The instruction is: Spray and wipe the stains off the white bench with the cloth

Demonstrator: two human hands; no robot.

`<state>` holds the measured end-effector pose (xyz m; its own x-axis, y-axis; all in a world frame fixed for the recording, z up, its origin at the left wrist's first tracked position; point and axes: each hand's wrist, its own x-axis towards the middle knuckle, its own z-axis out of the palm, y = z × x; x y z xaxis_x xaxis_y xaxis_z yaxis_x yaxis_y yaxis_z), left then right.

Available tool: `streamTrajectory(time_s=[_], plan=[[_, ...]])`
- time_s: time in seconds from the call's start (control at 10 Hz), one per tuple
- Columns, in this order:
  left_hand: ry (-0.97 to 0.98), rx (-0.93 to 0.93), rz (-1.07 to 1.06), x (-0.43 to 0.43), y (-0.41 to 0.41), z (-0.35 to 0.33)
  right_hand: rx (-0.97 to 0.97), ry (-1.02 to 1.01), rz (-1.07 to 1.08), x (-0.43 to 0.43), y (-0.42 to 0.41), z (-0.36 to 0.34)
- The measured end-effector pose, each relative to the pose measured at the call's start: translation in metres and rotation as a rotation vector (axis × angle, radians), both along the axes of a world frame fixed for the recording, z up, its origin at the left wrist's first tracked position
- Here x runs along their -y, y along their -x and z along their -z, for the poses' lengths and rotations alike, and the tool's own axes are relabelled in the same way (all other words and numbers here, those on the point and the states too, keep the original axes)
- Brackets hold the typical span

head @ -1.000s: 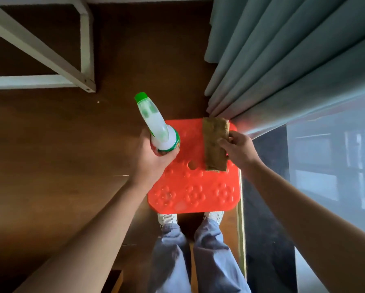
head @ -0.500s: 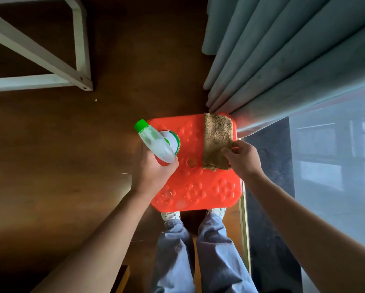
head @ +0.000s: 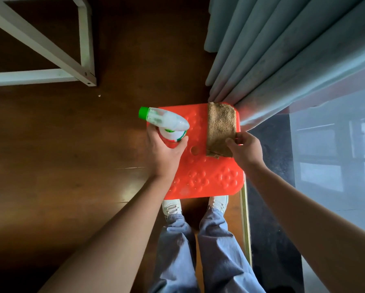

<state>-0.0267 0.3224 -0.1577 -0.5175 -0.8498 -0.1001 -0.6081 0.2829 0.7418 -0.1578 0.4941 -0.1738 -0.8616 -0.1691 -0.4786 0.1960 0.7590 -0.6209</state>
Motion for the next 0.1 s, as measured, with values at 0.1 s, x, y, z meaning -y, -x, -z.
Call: streamTrajectory(time_s=[0.1], plan=[[0.010,0.034,0.050,-0.0031,-0.0118,0.0055,0.019,-0.002,0.019,-0.0019,-0.0035,-0.0018]])
